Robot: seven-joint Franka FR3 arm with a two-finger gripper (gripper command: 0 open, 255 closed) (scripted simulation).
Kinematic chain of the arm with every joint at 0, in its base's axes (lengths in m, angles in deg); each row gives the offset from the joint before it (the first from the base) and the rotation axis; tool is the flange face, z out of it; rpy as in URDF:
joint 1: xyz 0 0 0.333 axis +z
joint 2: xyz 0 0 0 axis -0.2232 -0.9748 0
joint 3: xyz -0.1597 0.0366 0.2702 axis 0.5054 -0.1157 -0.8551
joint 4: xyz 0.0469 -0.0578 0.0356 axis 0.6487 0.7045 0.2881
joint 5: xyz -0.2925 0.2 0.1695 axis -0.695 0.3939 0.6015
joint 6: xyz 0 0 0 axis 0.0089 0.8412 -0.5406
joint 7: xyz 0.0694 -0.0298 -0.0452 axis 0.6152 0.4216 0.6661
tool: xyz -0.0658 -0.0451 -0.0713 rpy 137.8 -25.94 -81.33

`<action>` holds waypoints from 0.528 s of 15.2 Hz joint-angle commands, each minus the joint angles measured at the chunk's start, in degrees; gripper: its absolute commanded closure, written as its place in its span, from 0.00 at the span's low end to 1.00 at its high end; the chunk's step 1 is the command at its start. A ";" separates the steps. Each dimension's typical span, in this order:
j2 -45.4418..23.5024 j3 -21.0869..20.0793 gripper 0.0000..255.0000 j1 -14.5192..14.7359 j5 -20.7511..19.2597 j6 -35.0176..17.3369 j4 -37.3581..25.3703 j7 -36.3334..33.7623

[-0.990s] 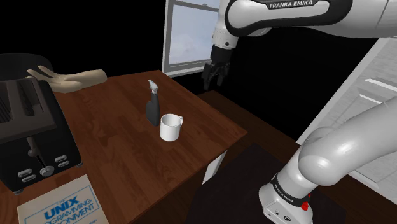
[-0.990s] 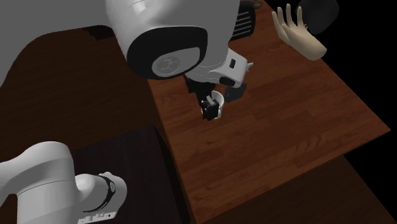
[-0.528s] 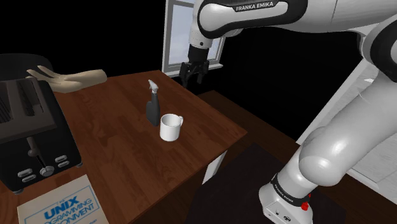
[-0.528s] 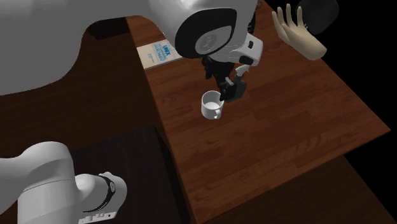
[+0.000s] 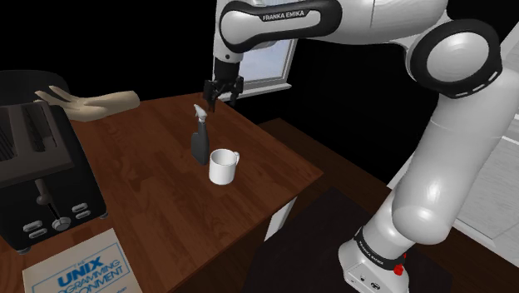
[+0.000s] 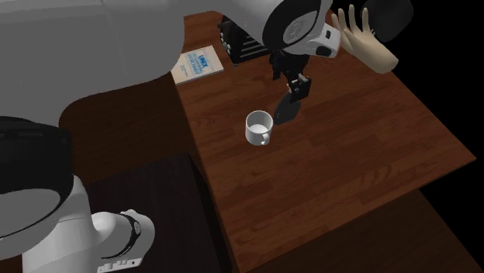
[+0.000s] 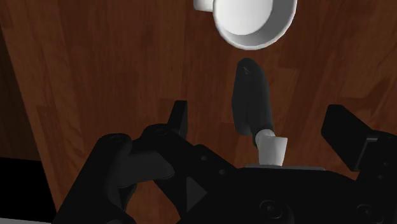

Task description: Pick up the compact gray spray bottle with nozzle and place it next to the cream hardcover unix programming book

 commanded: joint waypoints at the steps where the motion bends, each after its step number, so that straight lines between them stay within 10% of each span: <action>1: -4.66 -0.36 0.00 1.18 -1.38 0.34 -5.25 -1.66; 8: -13.58 -0.21 0.00 3.21 -3.71 0.32 -14.53 -3.47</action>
